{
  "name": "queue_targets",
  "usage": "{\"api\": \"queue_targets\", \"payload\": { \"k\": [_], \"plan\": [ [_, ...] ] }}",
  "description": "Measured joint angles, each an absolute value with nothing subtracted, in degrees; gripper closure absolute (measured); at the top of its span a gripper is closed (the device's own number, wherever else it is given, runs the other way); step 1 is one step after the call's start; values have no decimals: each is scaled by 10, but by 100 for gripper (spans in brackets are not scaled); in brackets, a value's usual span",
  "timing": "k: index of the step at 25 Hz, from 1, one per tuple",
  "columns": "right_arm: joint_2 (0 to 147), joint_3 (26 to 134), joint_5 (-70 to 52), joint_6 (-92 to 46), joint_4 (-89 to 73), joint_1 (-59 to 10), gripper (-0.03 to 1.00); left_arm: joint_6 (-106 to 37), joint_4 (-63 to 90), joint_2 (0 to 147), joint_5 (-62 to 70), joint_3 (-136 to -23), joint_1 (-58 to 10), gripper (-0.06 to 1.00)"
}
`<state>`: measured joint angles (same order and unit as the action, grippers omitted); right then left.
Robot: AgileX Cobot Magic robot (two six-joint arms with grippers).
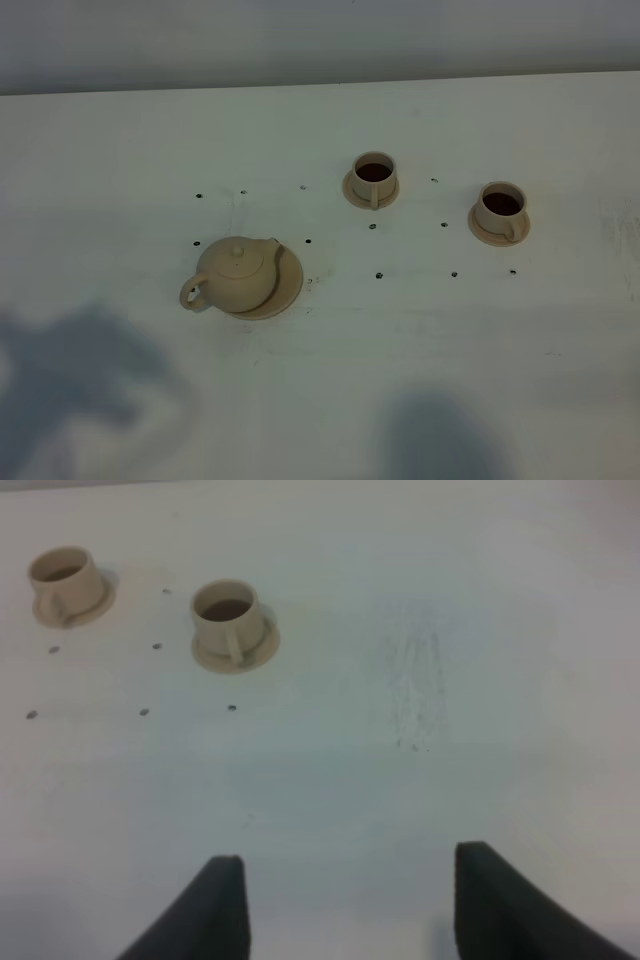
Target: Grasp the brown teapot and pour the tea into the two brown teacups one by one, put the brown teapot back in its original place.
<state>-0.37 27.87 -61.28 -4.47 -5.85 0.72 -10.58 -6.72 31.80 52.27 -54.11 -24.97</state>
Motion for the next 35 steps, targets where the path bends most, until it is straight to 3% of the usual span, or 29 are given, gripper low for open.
{"api": "queue_targets", "payload": {
  "k": [4,13,27,30,35],
  "plan": [
    [-4,279,-613,-45,-58,7,52,-58,-50,282,564,-541,-222,68],
    [-4,279,-613,-45,-58,7,52,-84,23,197,643,-537,-39,68],
    [-4,279,-613,-45,-58,7,52,-67,72,27,653,-341,-25,69],
    [-4,279,-613,-45,-58,7,52,-66,70,21,655,-336,-25,63],
    [-4,279,-613,-45,-58,7,52,-74,69,21,655,-336,-25,43]
  ]
}}
